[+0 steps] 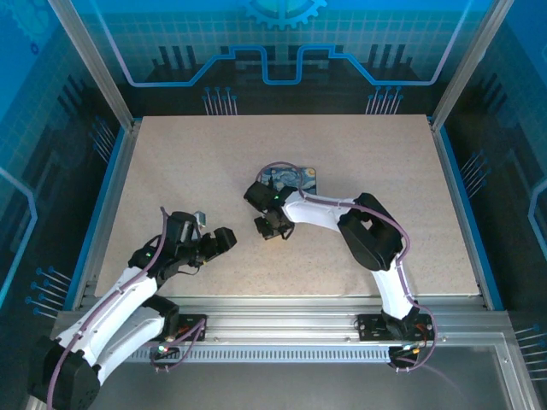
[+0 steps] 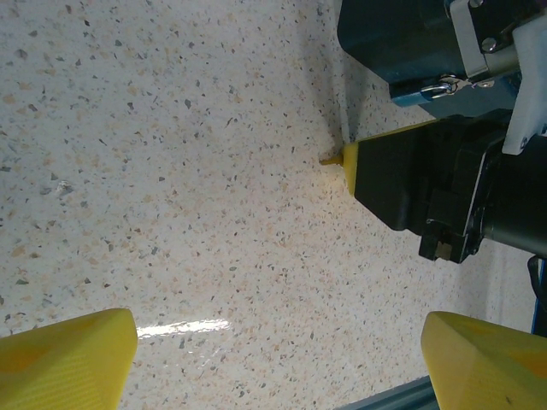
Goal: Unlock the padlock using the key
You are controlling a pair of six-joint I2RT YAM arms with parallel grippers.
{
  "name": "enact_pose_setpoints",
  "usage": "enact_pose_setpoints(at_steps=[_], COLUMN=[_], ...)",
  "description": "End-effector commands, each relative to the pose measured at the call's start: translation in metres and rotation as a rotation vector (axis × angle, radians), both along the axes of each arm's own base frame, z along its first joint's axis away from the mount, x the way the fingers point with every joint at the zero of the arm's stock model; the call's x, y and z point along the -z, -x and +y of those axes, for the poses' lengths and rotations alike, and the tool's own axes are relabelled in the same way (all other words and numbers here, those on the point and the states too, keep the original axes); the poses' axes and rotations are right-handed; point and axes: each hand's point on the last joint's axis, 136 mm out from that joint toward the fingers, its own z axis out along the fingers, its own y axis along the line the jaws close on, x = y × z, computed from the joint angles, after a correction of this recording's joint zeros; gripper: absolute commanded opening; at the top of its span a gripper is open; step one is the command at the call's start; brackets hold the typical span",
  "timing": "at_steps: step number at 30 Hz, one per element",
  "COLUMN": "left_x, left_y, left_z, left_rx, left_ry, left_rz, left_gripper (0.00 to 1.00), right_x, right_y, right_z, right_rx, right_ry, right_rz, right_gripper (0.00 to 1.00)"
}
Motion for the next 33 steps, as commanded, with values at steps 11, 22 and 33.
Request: enact_pose_setpoints(at_steps=[11,22,33], left_x=[0.003,-0.027,-0.076], left_y=[-0.002,-0.018,-0.039], left_z=[0.001,-0.014,-0.043], left_rx=[-0.019,0.018,0.116], left_ry=[0.006,0.076,0.224], left_rz=[0.009,-0.092,-0.245], left_gripper=[0.87,0.87,0.87], right_x=[0.024,-0.068,-0.143], right_y=[0.034,0.012,0.013], right_z=[-0.003,0.004,-0.004], right_rx=[-0.016,0.054,0.067], right_ry=[0.035,-0.343,-0.561], right_rz=[0.064,-0.039,-0.122], right_gripper=[0.0,0.0,0.0])
